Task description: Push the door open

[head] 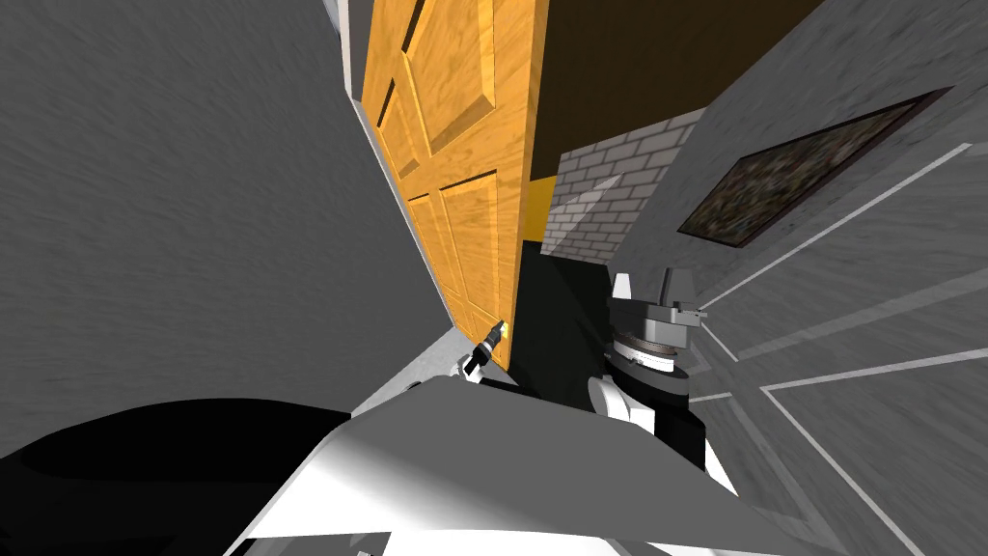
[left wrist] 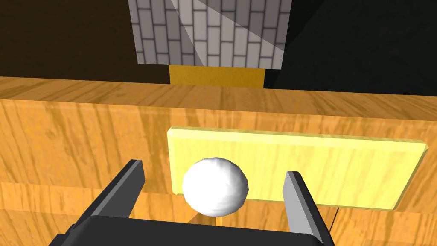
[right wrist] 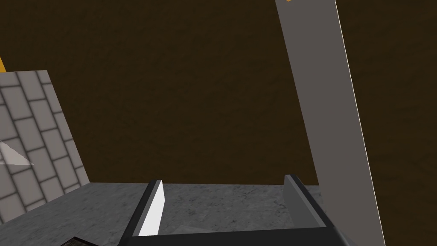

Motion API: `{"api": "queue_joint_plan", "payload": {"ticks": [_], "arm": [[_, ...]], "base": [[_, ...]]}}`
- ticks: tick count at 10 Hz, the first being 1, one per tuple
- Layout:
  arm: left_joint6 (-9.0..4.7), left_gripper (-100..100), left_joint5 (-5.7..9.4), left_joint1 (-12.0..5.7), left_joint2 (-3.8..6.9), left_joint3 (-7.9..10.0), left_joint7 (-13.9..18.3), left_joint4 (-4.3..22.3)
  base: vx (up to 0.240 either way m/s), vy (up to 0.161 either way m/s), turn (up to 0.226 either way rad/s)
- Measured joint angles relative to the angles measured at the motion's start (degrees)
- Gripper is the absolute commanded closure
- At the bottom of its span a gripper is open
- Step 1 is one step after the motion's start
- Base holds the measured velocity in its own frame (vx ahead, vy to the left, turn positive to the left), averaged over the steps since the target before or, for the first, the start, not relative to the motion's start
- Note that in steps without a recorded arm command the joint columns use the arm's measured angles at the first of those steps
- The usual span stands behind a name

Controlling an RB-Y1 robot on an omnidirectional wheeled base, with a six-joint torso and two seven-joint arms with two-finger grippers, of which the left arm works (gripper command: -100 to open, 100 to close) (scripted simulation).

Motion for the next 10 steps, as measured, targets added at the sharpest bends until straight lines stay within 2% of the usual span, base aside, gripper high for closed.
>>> {"api": "queue_joint_plan", "payload": {"ticks": [5,7,8,10], "arm": [[0.23,100,-0.04,-0.02,0.03,-0.03,0.0,0.1],[0.0,100,0.18,-0.08,0.05,0.32,-0.2,0.9],[0.48,100,0.35,0.64,0.24,0.61,-0.4,0.3],[0.94,100,0.84,0.6,0.62,1.41,-0.6,0.0]], "base": [[-0.009,0.006,-0.004],[0.114,-0.092,0.015],[0.14,-0.117,0.008],[0.138,-0.11,0.002]]}}
